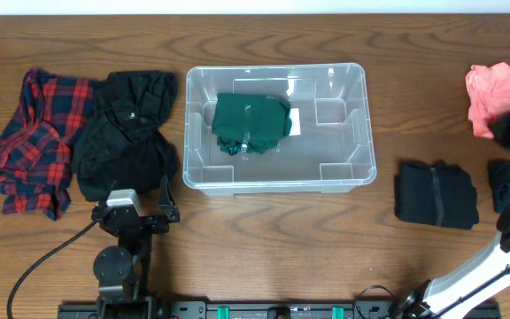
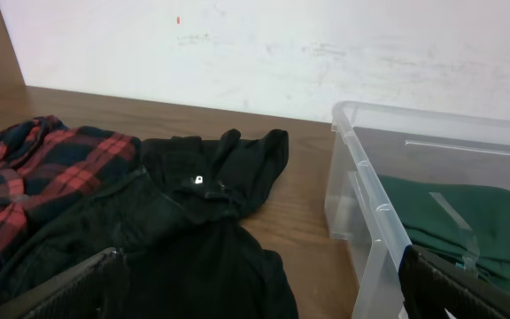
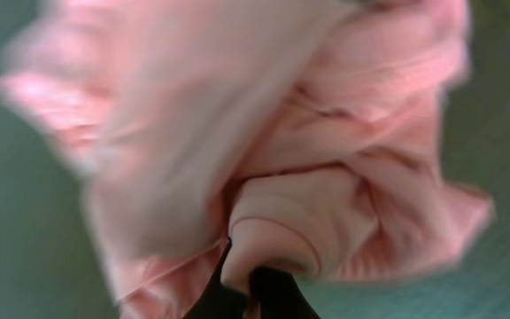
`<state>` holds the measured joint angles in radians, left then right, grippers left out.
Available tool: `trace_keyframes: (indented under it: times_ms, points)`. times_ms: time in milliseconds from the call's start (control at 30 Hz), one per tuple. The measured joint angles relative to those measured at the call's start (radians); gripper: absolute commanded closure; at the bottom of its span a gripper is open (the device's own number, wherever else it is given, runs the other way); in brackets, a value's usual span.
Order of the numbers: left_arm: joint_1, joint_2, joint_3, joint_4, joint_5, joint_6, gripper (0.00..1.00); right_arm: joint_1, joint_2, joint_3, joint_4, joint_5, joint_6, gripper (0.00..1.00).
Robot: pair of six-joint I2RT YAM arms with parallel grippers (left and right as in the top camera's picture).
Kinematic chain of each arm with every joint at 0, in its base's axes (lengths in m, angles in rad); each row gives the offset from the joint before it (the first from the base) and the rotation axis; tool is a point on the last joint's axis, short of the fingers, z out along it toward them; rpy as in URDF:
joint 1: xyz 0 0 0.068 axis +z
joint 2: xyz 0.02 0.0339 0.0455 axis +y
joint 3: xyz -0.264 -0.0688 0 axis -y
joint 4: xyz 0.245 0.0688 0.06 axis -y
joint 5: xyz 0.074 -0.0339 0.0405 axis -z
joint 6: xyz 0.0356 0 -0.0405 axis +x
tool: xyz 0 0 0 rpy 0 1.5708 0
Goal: Pack container
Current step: 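Grasp the pink garment with the right gripper and lift it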
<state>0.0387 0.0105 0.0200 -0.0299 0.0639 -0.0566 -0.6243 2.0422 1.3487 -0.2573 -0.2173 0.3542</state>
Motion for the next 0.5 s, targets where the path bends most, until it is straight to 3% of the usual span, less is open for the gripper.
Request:
trace_keyframes:
  times_ms: [500]
  points:
    - [0.0, 0.0, 0.0, 0.0, 0.0, 0.0, 0.02, 0.188, -0.214, 0.441, -0.468, -0.245, -0.19, 0.99]
